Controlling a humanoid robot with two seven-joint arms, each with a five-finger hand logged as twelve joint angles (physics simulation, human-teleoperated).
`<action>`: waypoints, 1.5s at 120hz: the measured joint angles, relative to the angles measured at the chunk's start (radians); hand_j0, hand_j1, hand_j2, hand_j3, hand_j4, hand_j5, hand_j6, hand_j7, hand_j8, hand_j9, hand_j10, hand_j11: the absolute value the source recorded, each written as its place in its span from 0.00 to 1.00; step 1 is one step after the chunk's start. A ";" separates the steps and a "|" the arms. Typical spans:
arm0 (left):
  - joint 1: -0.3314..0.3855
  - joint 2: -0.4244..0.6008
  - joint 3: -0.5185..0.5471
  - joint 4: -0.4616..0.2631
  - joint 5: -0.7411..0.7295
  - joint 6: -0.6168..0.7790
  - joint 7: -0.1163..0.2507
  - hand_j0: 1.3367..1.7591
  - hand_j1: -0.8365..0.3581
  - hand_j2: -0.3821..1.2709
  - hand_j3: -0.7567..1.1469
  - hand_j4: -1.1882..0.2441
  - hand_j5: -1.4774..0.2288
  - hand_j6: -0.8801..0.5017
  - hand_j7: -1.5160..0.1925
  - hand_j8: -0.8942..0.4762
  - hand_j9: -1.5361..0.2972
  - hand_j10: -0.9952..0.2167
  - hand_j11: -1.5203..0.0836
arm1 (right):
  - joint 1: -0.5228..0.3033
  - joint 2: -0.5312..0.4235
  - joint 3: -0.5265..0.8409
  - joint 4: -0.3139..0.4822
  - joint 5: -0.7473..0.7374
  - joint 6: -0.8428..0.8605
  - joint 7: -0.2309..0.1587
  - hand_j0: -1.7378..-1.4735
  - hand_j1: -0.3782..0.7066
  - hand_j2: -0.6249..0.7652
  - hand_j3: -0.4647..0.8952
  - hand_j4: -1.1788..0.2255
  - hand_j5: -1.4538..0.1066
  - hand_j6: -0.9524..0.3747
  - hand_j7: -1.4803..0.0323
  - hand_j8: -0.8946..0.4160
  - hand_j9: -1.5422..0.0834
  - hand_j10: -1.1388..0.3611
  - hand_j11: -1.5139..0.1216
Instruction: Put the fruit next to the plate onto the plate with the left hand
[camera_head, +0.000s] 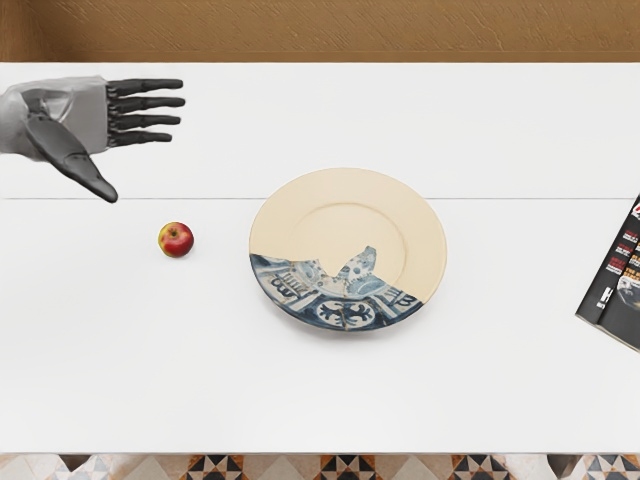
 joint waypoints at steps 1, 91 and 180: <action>0.000 0.000 0.000 0.000 0.001 0.000 0.000 0.76 0.99 0.23 0.40 0.82 0.86 0.63 0.88 0.65 0.83 0.82 0.94 | 0.000 0.000 0.000 0.000 0.000 0.000 0.000 0.30 0.03 0.45 0.34 0.84 0.93 0.72 0.98 0.68 0.95 0.76 0.93; -0.255 -0.342 0.756 -0.095 0.475 1.200 0.004 0.76 0.90 0.24 0.40 0.76 0.79 0.57 0.82 0.58 0.77 0.74 0.87 | 0.002 0.000 0.000 0.000 0.000 -0.002 0.000 0.30 0.03 0.45 0.34 0.84 0.93 0.72 0.98 0.68 0.95 0.76 0.93; -0.401 -0.446 1.036 -0.077 0.348 1.220 0.056 0.76 0.61 0.28 0.40 0.56 0.57 0.36 0.60 0.37 0.57 0.55 0.59 | 0.002 0.000 0.000 0.000 0.000 -0.002 0.000 0.30 0.03 0.45 0.34 0.84 0.93 0.72 0.98 0.68 0.95 0.76 0.93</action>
